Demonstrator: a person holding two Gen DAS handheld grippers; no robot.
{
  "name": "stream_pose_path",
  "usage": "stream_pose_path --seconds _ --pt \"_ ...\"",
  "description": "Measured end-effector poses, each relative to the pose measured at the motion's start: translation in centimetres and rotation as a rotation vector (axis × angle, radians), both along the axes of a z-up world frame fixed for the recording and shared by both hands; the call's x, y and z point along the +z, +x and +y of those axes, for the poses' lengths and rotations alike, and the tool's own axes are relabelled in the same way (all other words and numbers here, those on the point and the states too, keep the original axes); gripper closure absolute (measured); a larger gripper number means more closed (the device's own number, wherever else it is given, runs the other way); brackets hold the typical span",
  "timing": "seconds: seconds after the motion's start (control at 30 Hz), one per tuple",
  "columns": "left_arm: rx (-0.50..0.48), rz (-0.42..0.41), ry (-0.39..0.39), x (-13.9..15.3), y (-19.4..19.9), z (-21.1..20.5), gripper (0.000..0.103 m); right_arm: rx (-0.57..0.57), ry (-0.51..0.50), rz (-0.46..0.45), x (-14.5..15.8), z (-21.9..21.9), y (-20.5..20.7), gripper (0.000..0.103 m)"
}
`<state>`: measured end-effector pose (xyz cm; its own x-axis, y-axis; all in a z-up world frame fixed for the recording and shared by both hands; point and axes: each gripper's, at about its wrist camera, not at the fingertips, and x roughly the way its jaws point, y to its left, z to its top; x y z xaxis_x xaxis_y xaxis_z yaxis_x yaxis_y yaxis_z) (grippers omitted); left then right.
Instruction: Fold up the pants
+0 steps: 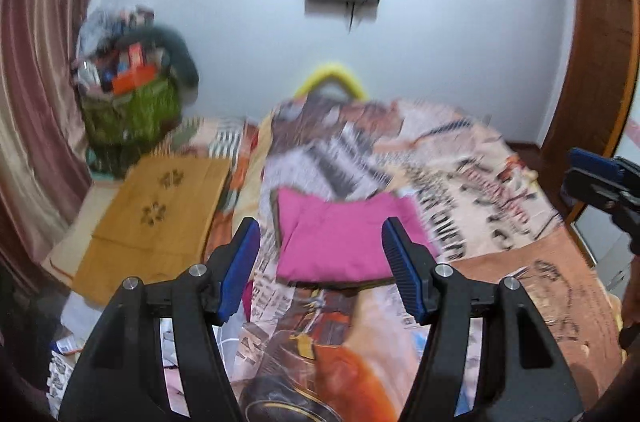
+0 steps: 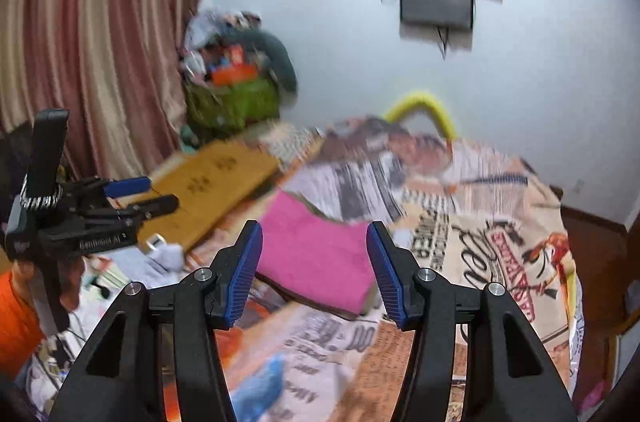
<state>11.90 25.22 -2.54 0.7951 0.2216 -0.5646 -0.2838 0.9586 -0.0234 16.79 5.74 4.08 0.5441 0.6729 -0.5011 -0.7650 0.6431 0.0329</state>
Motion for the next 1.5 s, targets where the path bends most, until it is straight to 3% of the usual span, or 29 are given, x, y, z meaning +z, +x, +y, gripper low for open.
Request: stream_pose_path --seconds 0.33,0.6,0.73,0.87,1.0,1.5 --pt "-0.036 -0.277 0.093 7.7 -9.9 -7.5 0.039 0.008 0.211 -0.115 4.3 -4.6 -7.6 0.053" --pt "-0.055 -0.407 0.118 9.8 -14.9 -10.5 0.03 -0.006 0.285 -0.194 5.3 -6.3 -11.1 0.052" --pt "-0.054 -0.438 0.112 10.1 -16.4 -11.1 0.015 -0.023 0.315 -0.205 5.4 -7.1 -11.8 0.029" --pt "-0.057 -0.455 0.1 10.2 -17.2 -11.1 0.001 -0.037 0.316 -0.211 5.4 -7.3 -11.9 0.017" --pt "-0.052 -0.458 0.091 10.3 -17.5 -11.0 0.0 -0.058 0.332 -0.204 5.3 -7.7 -12.2 0.0" --pt "-0.038 -0.438 0.08 9.6 -17.5 -11.2 0.0 -0.086 0.323 -0.205 5.2 -8.4 -12.9 0.0"
